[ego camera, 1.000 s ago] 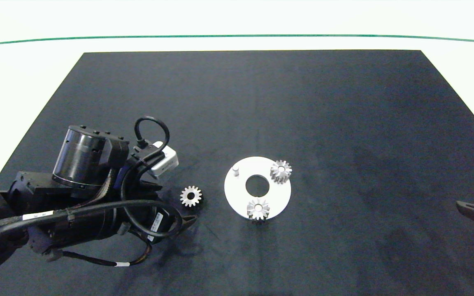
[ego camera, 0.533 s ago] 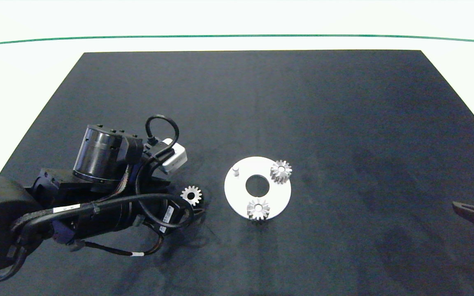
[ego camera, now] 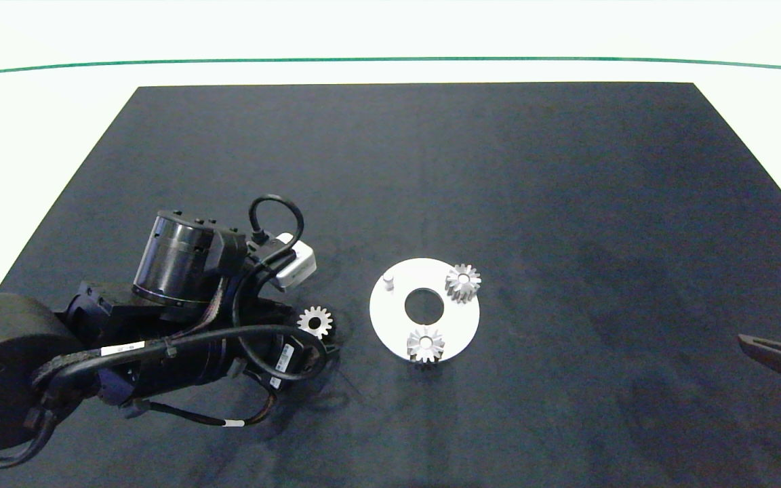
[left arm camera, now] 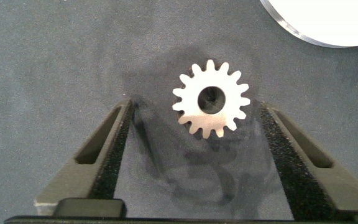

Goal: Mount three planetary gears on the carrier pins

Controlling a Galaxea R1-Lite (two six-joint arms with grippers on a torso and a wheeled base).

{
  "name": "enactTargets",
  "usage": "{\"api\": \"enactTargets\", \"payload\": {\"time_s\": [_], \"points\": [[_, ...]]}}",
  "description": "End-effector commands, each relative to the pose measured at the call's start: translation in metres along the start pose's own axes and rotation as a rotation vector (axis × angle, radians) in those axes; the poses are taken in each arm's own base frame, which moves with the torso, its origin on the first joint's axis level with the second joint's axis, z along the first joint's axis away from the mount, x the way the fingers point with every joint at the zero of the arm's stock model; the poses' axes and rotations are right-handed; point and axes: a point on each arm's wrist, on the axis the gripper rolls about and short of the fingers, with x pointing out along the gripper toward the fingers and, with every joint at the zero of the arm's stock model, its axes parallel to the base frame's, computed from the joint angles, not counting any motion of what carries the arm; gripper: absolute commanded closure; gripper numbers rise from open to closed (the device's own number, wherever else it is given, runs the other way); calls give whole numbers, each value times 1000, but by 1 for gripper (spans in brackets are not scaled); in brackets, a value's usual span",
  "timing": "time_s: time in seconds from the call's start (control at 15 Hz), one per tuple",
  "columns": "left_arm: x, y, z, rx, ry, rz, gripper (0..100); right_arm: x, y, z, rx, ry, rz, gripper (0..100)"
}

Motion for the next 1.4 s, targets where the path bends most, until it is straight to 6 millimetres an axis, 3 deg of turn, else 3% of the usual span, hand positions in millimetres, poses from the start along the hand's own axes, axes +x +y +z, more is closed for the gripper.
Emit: {"api": "enactTargets", "payload": {"time_s": [0.07,1.4], "points": [[-2,0,1,1,-8,3,24,1,0,0,-3,6,2,0],[6,-5,1,-10,-18,9,65,2,0,0,-3,8,2,0]]}}
